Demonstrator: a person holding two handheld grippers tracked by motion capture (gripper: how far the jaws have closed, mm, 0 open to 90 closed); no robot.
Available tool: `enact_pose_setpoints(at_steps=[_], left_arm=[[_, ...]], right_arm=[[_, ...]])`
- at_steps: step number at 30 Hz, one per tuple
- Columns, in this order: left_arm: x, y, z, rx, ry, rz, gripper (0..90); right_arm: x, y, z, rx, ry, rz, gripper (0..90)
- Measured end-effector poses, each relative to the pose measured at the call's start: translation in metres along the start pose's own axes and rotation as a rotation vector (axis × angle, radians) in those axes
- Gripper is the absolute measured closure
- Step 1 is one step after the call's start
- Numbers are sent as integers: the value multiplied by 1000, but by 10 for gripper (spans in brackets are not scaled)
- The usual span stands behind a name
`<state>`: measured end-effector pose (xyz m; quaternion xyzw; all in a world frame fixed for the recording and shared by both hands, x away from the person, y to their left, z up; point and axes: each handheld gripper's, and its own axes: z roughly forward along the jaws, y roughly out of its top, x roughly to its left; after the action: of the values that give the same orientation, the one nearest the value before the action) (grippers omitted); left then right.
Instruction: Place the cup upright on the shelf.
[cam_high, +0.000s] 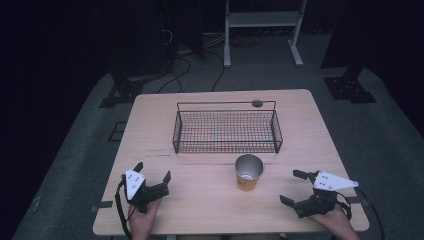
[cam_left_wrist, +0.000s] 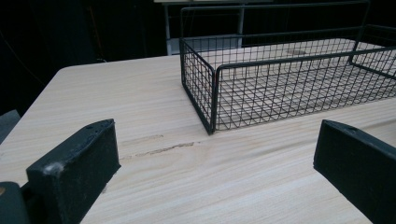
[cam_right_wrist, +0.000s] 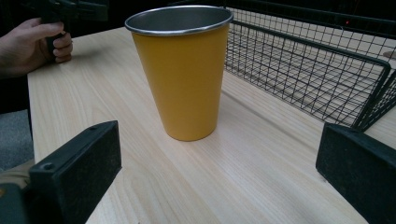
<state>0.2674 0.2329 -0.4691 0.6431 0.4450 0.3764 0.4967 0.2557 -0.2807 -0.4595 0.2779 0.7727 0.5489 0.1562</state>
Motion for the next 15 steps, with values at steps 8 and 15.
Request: enact_pose_setpoints(at_steps=[8, 15], left_arm=[[0, 0, 0, 0, 1, 1, 0], [-2, 0, 0, 0, 2, 14, 0]], right_arm=[[-1, 8, 10, 6, 11, 6, 0], [2, 17, 25, 19, 28, -3, 0]])
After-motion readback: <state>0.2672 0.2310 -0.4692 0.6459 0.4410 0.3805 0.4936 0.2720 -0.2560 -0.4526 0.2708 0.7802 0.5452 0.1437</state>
